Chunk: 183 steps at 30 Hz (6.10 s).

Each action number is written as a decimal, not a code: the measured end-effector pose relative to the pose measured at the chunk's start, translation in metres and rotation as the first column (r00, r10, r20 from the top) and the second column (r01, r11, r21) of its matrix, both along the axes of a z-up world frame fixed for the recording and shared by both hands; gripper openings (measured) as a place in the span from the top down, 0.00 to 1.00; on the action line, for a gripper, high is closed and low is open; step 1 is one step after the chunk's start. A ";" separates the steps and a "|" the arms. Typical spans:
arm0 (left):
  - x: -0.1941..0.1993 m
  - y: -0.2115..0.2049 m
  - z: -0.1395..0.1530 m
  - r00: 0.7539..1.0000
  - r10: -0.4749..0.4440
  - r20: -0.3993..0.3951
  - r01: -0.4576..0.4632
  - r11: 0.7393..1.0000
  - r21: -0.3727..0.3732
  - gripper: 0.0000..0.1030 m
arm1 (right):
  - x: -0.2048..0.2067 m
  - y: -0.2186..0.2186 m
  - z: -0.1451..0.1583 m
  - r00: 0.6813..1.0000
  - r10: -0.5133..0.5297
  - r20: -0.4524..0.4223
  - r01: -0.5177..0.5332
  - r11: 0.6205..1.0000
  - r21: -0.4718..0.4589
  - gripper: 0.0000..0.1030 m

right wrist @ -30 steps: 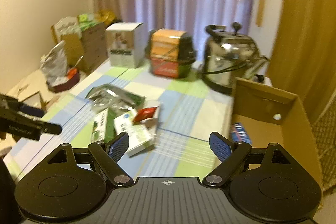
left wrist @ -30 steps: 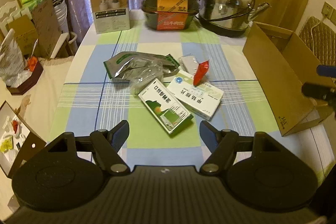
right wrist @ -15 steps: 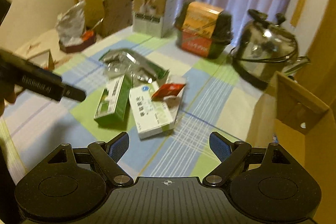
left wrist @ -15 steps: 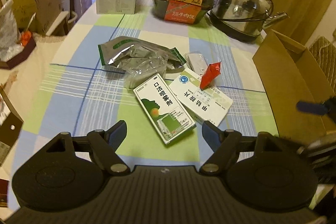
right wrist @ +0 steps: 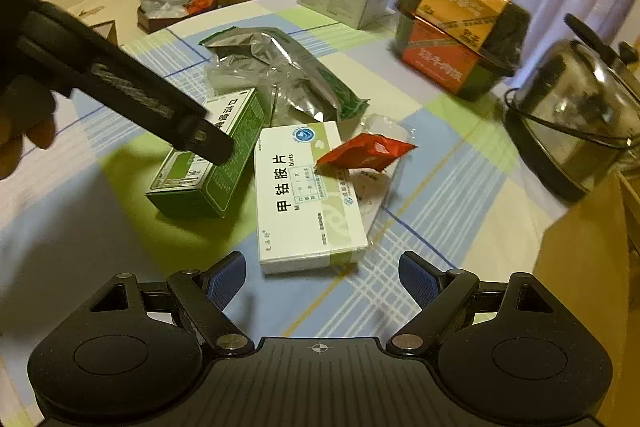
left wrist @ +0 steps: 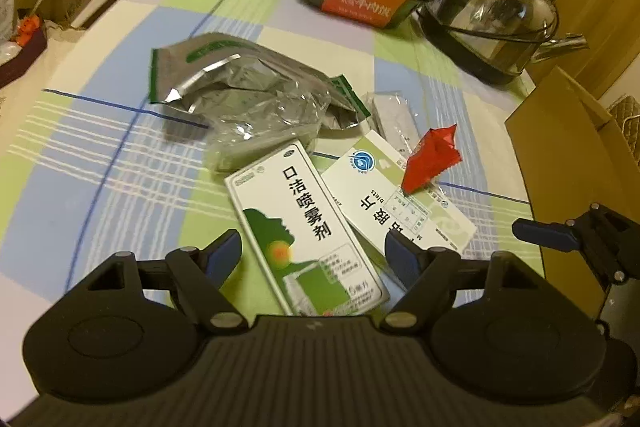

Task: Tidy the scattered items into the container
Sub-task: 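Grasp the white medicine box with the right gripper while the left grasps the green-white spray box, then lift both held medicine boxes off the table, then carry both medicine boxes over the cardboard box, then lower both medicine boxes into the cardboard box and open both grippers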

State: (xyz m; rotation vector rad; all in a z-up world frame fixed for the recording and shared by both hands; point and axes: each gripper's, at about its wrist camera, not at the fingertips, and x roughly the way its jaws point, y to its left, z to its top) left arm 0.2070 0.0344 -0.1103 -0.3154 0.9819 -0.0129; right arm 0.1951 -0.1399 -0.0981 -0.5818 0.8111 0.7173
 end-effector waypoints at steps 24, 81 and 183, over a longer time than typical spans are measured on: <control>-0.044 0.000 0.003 0.976 -0.198 -0.093 0.213 0.958 0.192 0.49 | 0.008 0.015 -0.025 0.994 -0.019 -0.111 0.019 1.000 -0.008 0.29; -0.084 -0.049 0.073 0.958 -0.286 -0.010 0.279 0.926 0.254 0.51 | -0.068 -0.081 0.075 0.936 -0.339 -0.096 0.352 0.919 0.179 0.29; 0.007 -0.279 0.116 0.813 -0.571 0.113 0.542 0.814 0.210 0.49 | -0.011 -0.283 0.110 0.763 -0.645 -0.040 0.632 0.733 0.249 0.29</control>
